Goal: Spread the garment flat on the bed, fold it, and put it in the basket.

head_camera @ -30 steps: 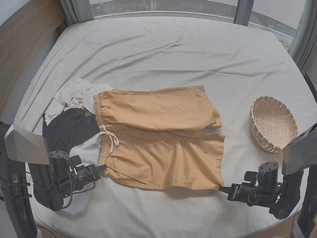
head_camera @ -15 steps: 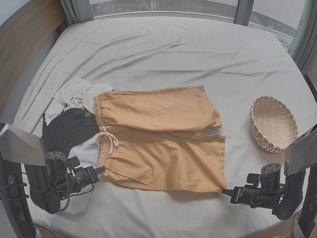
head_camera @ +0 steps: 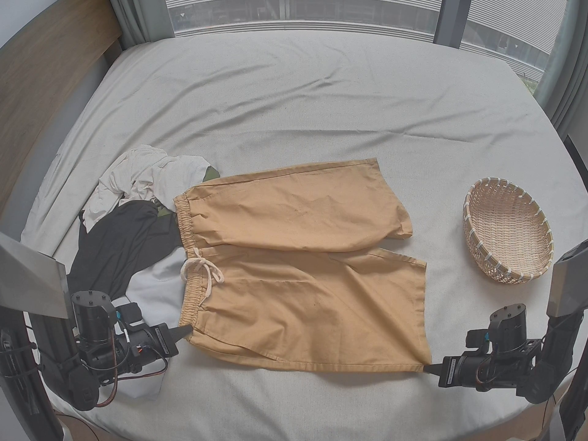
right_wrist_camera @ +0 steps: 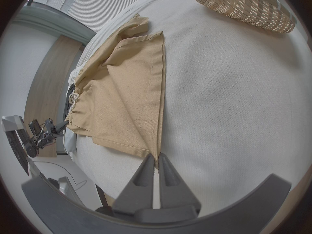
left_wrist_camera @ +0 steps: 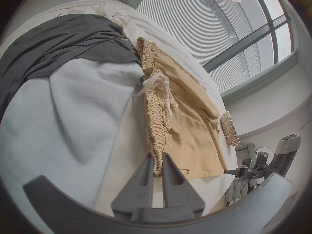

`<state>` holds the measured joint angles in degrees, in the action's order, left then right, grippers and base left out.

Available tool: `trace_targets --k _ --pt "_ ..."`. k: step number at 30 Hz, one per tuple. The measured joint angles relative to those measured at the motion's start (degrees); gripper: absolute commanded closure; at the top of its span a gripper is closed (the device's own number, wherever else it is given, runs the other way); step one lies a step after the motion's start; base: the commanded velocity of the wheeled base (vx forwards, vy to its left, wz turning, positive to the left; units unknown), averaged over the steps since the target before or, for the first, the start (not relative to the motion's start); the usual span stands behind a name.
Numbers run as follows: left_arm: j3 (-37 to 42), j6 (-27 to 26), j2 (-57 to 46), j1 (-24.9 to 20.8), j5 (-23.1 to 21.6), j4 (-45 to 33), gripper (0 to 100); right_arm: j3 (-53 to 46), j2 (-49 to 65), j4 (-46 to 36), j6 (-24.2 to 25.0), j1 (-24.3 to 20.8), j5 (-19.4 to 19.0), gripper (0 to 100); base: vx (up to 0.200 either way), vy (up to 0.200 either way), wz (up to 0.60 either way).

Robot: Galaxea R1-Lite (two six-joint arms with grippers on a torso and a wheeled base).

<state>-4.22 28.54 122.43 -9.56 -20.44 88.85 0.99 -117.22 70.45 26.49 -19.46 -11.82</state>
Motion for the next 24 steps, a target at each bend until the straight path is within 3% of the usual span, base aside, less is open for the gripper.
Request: trace_targets --k 10,11,18,24 --pt "3.0 -3.4 2.0 0.5 -0.2 0.0 100 0.0 2.6 -0.6 -1.1 -0.3 0.0 100 0.0 0.0 0.0" --pt "3.1 -3.4 2.1 0.6 -0.2 0.0 100 0.0 2.7 -0.6 -1.3 -0.3 0.0 0 0.0 0.0 0.0" --pt "3.2 -3.4 2.8 0.7 -0.2 0.0 100 0.0 2.1 0.1 -1.5 -0.3 -0.1 0 0.0 0.0 0.0" --pt "3.2 -3.4 3.0 0.5 -0.2 0.0 100 0.0 -1.5 5.4 -1.2 -0.3 -0.1 0 0.0 0.0 0.0"
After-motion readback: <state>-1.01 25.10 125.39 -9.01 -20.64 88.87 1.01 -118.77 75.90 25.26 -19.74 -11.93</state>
